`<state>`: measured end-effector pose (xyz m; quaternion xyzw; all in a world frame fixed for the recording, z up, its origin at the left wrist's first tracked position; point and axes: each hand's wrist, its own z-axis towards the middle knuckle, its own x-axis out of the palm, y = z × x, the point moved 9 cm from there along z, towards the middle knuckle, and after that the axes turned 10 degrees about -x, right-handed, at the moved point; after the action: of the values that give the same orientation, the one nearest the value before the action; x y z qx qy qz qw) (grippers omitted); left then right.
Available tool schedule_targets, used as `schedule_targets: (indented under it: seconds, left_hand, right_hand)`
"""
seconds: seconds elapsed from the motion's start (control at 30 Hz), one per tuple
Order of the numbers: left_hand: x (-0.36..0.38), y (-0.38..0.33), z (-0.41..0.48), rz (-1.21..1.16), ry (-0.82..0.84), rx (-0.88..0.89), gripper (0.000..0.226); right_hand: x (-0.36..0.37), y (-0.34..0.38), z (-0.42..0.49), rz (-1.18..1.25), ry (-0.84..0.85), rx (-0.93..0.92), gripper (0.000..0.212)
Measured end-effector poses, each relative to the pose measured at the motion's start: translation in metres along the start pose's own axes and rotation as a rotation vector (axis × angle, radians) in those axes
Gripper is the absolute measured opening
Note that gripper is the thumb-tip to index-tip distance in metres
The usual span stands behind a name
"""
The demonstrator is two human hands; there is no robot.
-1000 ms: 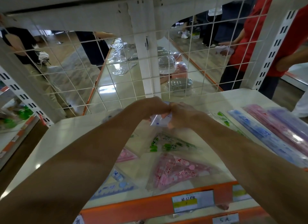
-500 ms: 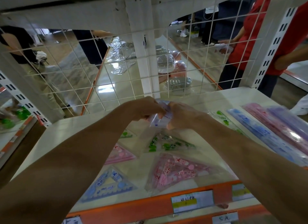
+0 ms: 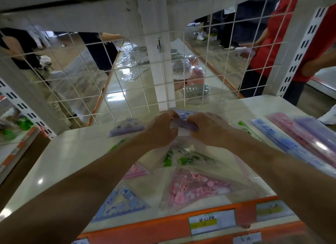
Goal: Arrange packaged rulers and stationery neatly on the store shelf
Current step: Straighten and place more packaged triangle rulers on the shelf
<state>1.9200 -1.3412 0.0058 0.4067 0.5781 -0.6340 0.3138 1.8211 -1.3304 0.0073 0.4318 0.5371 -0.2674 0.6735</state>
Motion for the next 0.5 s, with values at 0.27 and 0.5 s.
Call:
schedule_targets:
  seconds: [0.27, 0.5]
  left_hand:
    - [-0.004, -0.001, 0.001, 0.077, -0.064, 0.024, 0.027]
    - [-0.008, 0.006, 0.006, 0.061, -0.086, -0.006, 0.022]
  right_hand:
    - [0.0, -0.003, 0.0, -0.035, -0.054, -0.064, 0.013]
    - [0.001, -0.015, 0.002, 0.057, -0.08, -0.029, 0.006]
